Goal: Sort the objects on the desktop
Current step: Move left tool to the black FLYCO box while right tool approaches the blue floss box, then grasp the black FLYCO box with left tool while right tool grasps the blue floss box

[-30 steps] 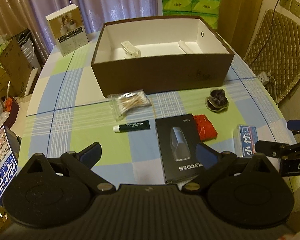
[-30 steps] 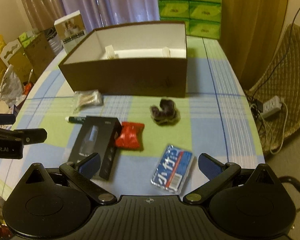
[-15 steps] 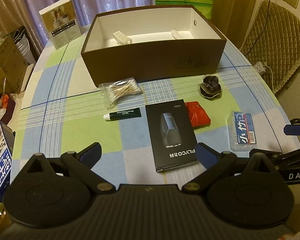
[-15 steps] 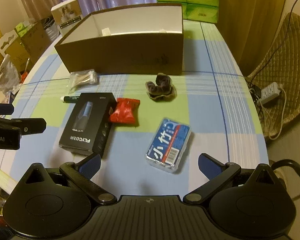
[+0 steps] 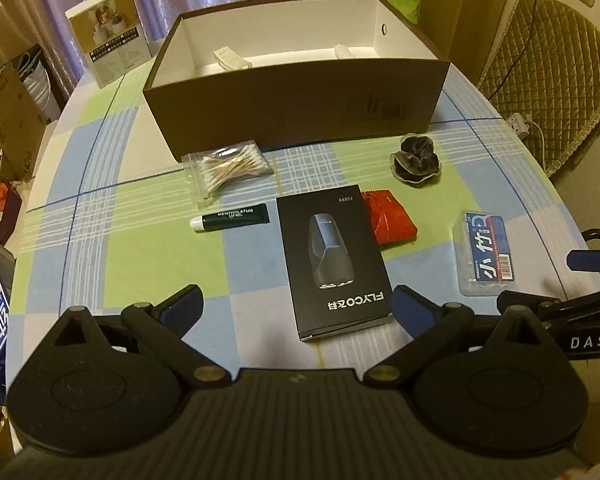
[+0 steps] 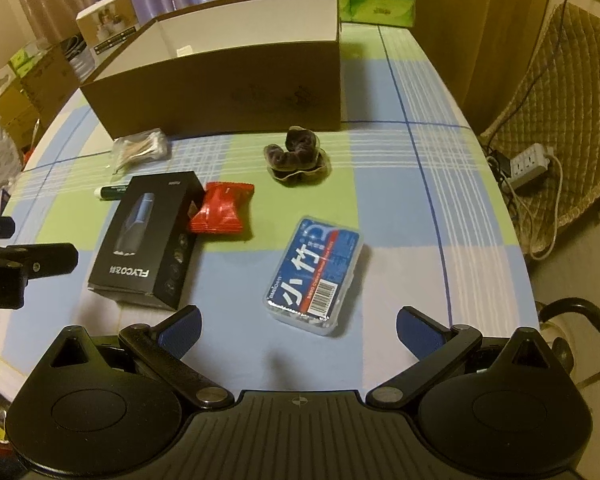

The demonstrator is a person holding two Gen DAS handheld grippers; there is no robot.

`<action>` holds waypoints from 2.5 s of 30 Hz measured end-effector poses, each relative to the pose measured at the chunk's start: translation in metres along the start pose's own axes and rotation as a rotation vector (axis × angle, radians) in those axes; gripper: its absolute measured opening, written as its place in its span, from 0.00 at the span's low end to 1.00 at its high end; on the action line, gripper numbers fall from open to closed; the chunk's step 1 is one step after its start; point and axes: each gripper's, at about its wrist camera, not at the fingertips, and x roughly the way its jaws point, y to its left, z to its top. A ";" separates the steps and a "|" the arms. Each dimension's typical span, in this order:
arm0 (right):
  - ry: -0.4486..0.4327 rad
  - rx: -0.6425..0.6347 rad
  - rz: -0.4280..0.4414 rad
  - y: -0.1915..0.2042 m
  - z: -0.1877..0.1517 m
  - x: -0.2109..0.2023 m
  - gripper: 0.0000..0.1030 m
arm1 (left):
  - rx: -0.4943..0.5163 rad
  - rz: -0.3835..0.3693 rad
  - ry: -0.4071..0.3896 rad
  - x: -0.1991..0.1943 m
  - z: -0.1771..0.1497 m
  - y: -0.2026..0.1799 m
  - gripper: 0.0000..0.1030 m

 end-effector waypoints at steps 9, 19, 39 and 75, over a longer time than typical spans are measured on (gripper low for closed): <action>0.014 0.031 -0.008 -0.008 0.003 0.017 0.98 | 0.000 -0.028 0.034 0.017 0.003 0.001 0.96; 0.005 0.029 -0.036 -0.010 0.007 0.038 0.98 | 0.009 -0.039 0.065 0.040 0.011 0.000 0.96; 0.040 0.052 -0.058 -0.030 0.011 0.070 0.56 | 0.095 -0.062 0.123 0.091 0.028 -0.024 0.96; 0.035 0.050 -0.087 -0.034 0.022 0.078 0.60 | -0.056 -0.012 0.172 0.105 0.002 0.051 0.75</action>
